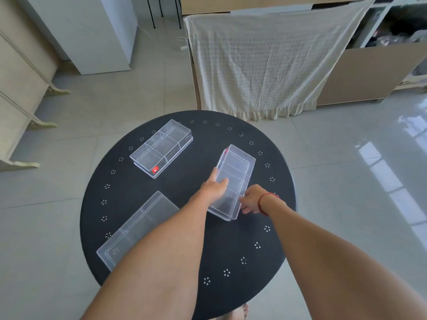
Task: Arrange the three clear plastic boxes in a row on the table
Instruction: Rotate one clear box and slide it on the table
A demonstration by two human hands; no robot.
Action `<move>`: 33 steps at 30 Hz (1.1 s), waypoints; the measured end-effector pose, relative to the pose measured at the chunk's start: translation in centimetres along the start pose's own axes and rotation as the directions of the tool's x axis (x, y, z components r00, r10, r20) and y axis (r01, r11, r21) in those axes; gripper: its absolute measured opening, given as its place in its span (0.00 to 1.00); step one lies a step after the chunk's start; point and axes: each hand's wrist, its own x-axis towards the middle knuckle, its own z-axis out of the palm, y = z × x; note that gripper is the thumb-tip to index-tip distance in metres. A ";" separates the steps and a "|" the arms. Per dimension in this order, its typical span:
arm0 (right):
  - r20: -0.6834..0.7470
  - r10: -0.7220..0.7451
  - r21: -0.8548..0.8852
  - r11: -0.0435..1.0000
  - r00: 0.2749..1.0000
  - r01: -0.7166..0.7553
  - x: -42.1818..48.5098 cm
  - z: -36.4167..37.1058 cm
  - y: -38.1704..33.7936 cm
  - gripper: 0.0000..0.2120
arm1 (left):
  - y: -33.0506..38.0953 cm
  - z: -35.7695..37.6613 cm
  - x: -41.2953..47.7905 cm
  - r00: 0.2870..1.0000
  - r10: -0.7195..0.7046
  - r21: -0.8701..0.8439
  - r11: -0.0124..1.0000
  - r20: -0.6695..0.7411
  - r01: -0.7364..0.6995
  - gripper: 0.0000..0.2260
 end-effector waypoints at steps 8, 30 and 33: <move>-0.280 -0.031 0.192 0.978 0.960 0.087 -1.1 -1.1 -0.1 0.14 | 0.2 -1.1 -0.1 0.907 0.335 0.448 0.872 -0.253 -0.197 0.39; -0.244 0.418 0.842 0.539 0.875 -0.022 -3.0 -1.5 -0.6 0.30 | -2.8 -0.4 -1.2 0.859 0.214 0.115 0.977 -0.466 -0.181 0.15; -0.277 0.428 0.826 0.563 0.860 -0.014 -2.9 -0.7 -0.3 0.30 | -3.2 0.1 -1.2 0.877 0.229 0.059 0.973 -0.422 -0.225 0.12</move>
